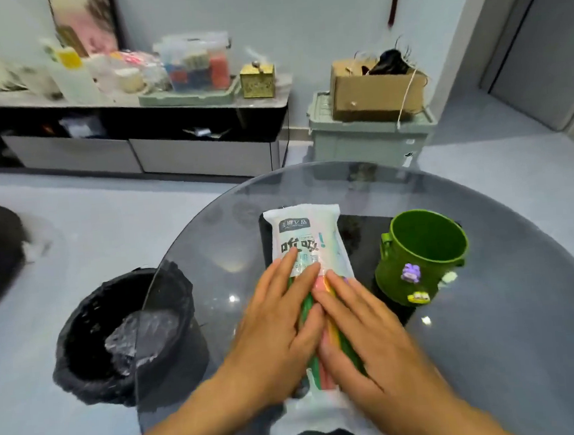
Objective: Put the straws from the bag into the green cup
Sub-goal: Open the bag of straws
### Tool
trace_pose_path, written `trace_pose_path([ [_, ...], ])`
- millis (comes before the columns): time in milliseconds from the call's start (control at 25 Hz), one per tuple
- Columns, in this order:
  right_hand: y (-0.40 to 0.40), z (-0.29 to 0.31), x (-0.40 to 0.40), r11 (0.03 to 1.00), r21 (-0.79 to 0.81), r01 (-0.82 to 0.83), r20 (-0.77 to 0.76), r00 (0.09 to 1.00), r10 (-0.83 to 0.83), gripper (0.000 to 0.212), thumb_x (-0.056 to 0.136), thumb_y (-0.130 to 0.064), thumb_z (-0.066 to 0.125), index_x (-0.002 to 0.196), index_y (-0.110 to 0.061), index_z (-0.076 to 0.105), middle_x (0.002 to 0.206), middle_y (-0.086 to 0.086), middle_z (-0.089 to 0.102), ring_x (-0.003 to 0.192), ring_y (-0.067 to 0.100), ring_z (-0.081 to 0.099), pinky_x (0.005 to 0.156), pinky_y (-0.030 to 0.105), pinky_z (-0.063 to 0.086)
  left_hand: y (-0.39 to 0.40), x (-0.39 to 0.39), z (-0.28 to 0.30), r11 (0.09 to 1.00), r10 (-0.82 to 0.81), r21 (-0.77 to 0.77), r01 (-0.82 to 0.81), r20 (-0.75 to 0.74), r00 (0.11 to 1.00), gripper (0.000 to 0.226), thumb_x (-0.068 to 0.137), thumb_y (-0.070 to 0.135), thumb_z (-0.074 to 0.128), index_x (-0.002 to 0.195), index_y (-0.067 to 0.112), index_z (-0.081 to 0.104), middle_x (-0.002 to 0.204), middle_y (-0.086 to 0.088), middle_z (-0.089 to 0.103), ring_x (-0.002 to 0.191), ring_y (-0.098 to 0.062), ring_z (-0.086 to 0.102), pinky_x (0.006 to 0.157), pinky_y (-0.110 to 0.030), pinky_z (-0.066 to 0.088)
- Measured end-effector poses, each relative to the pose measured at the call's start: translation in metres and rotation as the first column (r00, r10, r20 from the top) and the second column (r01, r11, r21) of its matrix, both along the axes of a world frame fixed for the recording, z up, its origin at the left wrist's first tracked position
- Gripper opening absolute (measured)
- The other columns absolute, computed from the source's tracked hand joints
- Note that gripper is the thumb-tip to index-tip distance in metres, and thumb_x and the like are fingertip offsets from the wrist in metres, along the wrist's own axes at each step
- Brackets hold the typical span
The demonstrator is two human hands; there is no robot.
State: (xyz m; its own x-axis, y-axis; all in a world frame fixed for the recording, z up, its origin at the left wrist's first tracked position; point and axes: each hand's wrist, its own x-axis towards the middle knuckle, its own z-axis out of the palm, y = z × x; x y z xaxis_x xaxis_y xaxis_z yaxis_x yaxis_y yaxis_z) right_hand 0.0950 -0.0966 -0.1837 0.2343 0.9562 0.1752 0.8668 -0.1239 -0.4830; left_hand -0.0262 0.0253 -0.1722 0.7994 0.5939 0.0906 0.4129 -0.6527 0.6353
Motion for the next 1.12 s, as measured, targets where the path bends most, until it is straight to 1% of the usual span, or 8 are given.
trace_pose_path([
  [240,-0.024,0.018,-0.023,0.999,-0.042,0.016,-0.028,0.999,-0.017,0.065,0.096,-0.053,0.036,0.156,-0.032,0.019,0.164,-0.016,0.009,0.150,0.003,0.005,0.123,0.027,0.007,-0.029,-0.023,0.032,0.965,0.261,0.050,-0.257,-0.224,0.939,0.068,0.087,0.061,0.048,0.145,0.030,0.033,0.155,-0.003,0.029,0.142,-0.026,0.030,0.112,-0.042,0.031],
  [360,-0.024,0.026,-0.048,0.995,-0.037,0.088,-0.300,0.949,-0.095,0.067,0.086,-0.041,0.053,0.150,-0.028,0.037,0.161,-0.010,0.023,0.149,0.011,0.019,0.121,0.028,0.015,-0.039,-0.031,0.043,0.827,0.404,-0.342,-0.446,-0.191,0.895,0.047,0.063,0.057,0.068,0.097,0.025,0.062,0.111,-0.004,0.069,0.099,-0.024,0.067,0.091,-0.040,0.054],
  [480,-0.024,0.046,-0.063,0.996,0.053,0.065,-0.581,0.813,-0.022,0.053,0.077,-0.027,0.065,0.130,-0.026,0.060,0.143,-0.017,0.046,0.137,0.013,0.043,0.116,0.035,0.034,-0.031,-0.051,0.062,0.761,0.416,-0.466,-0.452,-0.184,0.891,0.044,0.068,0.026,0.079,0.107,0.018,0.061,0.105,-0.008,0.071,0.092,-0.025,0.069,0.088,-0.042,0.057],
  [640,-0.038,0.105,-0.049,0.859,0.421,0.292,-0.524,0.851,-0.033,0.048,0.089,-0.011,0.064,0.128,-0.036,0.056,0.145,-0.021,0.043,0.132,0.001,0.045,0.103,0.018,0.044,-0.003,-0.106,0.120,0.934,0.336,-0.066,-0.351,-0.167,0.927,0.047,0.072,0.025,0.081,0.103,0.035,0.047,0.098,0.007,0.066,0.087,-0.017,0.067,0.079,-0.037,0.057],
  [840,-0.037,0.133,-0.024,0.872,0.346,0.348,-0.512,0.848,-0.135,0.045,0.093,-0.031,0.062,0.135,-0.037,0.049,0.130,-0.013,0.061,0.114,0.007,0.059,0.094,0.040,0.053,0.014,-0.140,0.145,0.971,-0.112,-0.202,0.125,0.074,0.991,0.050,0.072,0.018,0.085,0.108,0.037,0.055,0.108,0.009,0.071,0.099,-0.015,0.070,0.088,-0.036,0.058],
  [960,-0.046,0.131,-0.016,0.865,0.349,0.361,-0.657,0.753,-0.050,0.003,0.090,-0.016,0.068,0.089,-0.018,0.066,0.087,0.001,0.075,0.076,0.018,0.070,0.061,0.033,0.057,0.016,-0.129,0.132,0.994,0.010,0.107,-0.021,0.105,0.994,0.056,0.071,0.022,0.085,0.114,0.041,0.054,0.114,0.014,0.067,0.103,-0.011,0.065,0.091,-0.042,0.055],
  [1040,-0.052,0.120,-0.022,0.802,0.344,0.487,-0.780,0.624,-0.045,0.018,0.090,-0.010,0.067,0.076,-0.008,0.056,0.082,0.010,0.072,0.073,0.026,0.073,0.055,0.029,0.058,0.006,-0.111,0.125,0.887,0.120,0.390,-0.249,0.326,0.938,0.056,0.073,0.020,0.081,0.120,0.034,0.054,0.117,0.008,0.062,0.104,-0.017,0.058,0.090,-0.045,0.051],
  [1120,-0.052,0.107,-0.039,0.778,0.341,0.528,-0.808,0.588,-0.045,0.026,0.089,-0.006,0.068,0.068,-0.011,0.052,0.078,0.009,0.069,0.069,0.016,0.070,0.059,0.030,0.058,-0.025,-0.081,0.124,0.917,0.042,0.330,-0.222,0.475,0.879,0.040,0.079,0.021,0.076,0.115,0.025,0.058,0.116,0.008,0.060,0.103,-0.013,0.058,0.089,-0.036,0.052],
])
